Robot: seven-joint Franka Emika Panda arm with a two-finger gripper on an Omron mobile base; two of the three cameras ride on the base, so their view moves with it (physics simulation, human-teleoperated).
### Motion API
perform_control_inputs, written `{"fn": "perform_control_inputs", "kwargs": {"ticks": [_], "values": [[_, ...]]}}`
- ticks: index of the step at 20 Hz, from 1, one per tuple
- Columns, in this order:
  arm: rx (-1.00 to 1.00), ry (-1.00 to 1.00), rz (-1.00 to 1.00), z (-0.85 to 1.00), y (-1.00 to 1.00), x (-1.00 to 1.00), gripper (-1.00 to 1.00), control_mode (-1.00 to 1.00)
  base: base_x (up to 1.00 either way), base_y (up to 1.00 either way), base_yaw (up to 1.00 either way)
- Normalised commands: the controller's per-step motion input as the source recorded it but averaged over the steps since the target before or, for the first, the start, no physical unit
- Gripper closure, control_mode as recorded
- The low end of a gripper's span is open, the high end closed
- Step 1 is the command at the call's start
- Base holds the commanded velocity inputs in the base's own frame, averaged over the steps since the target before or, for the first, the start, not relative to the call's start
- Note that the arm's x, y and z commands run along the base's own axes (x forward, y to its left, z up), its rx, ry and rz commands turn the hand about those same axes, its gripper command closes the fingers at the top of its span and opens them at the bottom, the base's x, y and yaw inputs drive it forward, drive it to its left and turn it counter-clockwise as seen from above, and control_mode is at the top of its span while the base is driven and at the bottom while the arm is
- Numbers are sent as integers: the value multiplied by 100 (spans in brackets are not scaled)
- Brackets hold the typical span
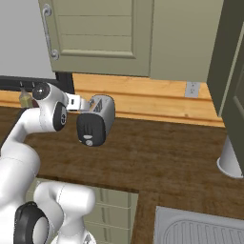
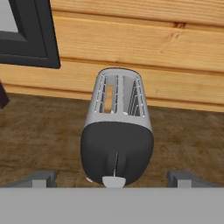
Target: Start the toaster. Once the lever pops up, take the bread to the plate on the dining counter.
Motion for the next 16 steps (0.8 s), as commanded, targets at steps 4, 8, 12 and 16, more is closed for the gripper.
{"fn": "perform_control_inputs", "kwargs": {"ticks": [4, 8, 12, 16], "values": [[0, 0, 0, 0, 0, 0, -100, -100, 0, 0, 0], [0, 0, 0, 0, 0, 0, -100, -100, 0, 0, 0], [0, 0, 0, 0, 0, 0, -100, -100, 0, 0, 0], [0, 0, 0, 0, 0, 0, -100, -100, 0, 0, 0]]}}
